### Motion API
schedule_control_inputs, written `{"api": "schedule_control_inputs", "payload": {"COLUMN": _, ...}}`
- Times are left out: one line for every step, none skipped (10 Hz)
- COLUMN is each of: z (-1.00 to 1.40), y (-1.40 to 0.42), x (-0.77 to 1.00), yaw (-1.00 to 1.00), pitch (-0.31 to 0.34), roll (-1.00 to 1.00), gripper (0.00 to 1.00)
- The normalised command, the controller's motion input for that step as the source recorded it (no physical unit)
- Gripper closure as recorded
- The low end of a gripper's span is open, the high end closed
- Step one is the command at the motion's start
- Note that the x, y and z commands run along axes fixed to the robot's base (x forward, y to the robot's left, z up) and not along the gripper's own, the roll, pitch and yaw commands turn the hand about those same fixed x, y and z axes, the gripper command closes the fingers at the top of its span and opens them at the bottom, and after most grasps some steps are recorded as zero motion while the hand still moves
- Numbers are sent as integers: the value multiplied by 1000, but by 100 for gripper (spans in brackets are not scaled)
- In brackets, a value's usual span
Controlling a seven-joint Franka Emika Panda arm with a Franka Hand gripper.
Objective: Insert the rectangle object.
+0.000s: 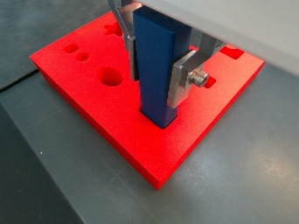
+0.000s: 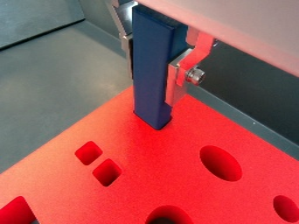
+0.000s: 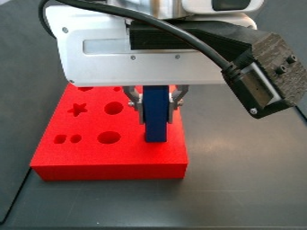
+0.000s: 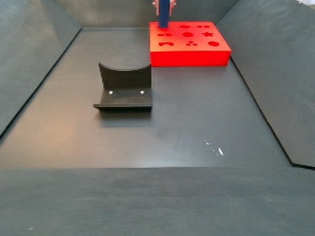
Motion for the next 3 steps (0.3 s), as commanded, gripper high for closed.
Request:
{"api": "schedule_control_inputs", "payload": {"z": 0, "y": 0, "x": 0, "yaw": 0, "pitch": -6, "roll": 0, "gripper": 100}}
{"api": "schedule_control_inputs", "payload": {"z": -40, "y": 0, "x": 6, "yaw": 0, "pitch": 0, "roll": 0, "gripper": 100}}
{"api": "schedule_control_inputs", "payload": {"z": -160, "y": -171, "x": 180, "yaw": 51, "pitch": 0, "roll": 76, "gripper": 100}}
